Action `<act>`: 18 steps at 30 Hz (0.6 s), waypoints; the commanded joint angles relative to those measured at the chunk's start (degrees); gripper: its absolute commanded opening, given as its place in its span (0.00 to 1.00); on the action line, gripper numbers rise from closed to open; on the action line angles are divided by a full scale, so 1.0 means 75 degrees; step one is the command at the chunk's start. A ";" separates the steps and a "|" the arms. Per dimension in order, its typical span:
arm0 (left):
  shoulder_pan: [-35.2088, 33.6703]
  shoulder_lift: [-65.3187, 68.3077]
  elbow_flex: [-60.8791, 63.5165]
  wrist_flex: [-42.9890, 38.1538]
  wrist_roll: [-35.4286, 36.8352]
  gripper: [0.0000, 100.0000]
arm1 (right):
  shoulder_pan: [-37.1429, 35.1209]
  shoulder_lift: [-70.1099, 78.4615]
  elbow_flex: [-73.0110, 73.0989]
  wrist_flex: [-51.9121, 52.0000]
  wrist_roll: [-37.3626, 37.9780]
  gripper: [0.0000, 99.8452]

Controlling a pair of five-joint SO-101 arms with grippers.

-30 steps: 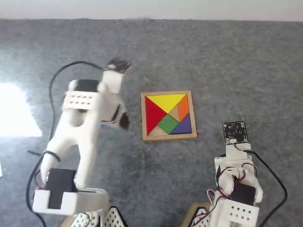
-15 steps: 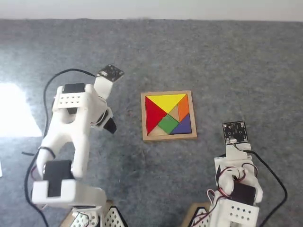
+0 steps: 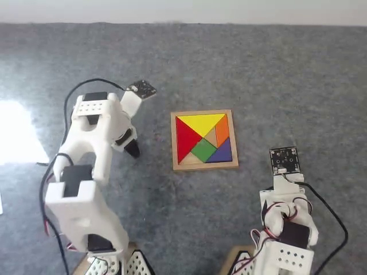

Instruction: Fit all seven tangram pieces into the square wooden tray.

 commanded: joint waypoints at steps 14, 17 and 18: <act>-0.0152 0.1149 -0.1295 0.0375 -0.0340 0.06 | 0.0006 -0.0064 0.0129 -0.0018 0.0105 0.14; -0.0152 0.1149 -0.1295 0.0387 -0.0340 0.01 | 0.0006 -0.0064 0.0129 -0.0018 0.0105 0.14; -0.0152 0.1149 -0.1295 0.0387 -0.0340 0.01 | 0.0006 -0.0064 0.0129 -0.0018 0.0105 0.14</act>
